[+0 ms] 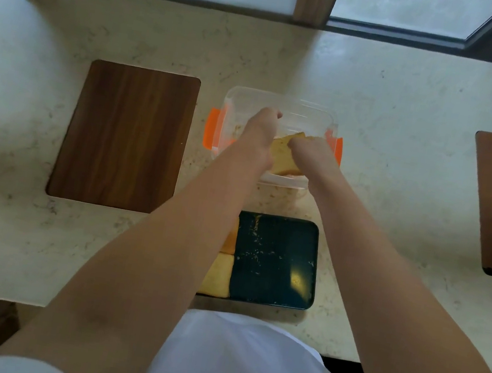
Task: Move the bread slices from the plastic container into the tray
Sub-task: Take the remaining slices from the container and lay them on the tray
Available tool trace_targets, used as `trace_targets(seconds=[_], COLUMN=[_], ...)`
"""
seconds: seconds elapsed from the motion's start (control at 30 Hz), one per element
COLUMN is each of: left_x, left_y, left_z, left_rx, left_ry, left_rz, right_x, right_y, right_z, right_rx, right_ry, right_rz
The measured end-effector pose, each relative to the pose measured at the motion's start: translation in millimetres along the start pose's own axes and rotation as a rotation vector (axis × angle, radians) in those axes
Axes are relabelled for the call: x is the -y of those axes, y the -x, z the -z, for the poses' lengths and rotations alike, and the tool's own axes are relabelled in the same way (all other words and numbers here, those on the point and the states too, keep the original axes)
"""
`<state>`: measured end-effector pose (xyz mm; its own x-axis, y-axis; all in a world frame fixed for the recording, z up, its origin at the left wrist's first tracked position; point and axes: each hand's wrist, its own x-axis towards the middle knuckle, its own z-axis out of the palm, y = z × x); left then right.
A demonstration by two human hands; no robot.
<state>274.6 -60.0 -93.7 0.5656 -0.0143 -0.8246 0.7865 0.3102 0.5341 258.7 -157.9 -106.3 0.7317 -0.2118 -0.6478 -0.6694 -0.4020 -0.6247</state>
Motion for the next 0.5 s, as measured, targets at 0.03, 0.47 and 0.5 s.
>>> trace_targets(seconds=[0.03, 0.47, 0.5], left_x=[-0.8, 9.5, 10.3], left_y=[-4.8, -45.6, -48.8], left_z=[-3.1, -8.3, -7.7], left_rx=[-0.014, -0.081, -0.081], left_ry=[-0.048, -0.200, -0.187], left_rz=[0.005, 0.055, 0.052], right_x=[2.2, 2.9, 3.4], right_y=[-2.6, -27.4, -30.0], right_z=[-2.6, -15.9, -17.6], right_rx=[0.009, 0.019, 0.005], right_ry=[0.010, -0.040, -0.017], right_rz=[0.006, -0.188, -0.192])
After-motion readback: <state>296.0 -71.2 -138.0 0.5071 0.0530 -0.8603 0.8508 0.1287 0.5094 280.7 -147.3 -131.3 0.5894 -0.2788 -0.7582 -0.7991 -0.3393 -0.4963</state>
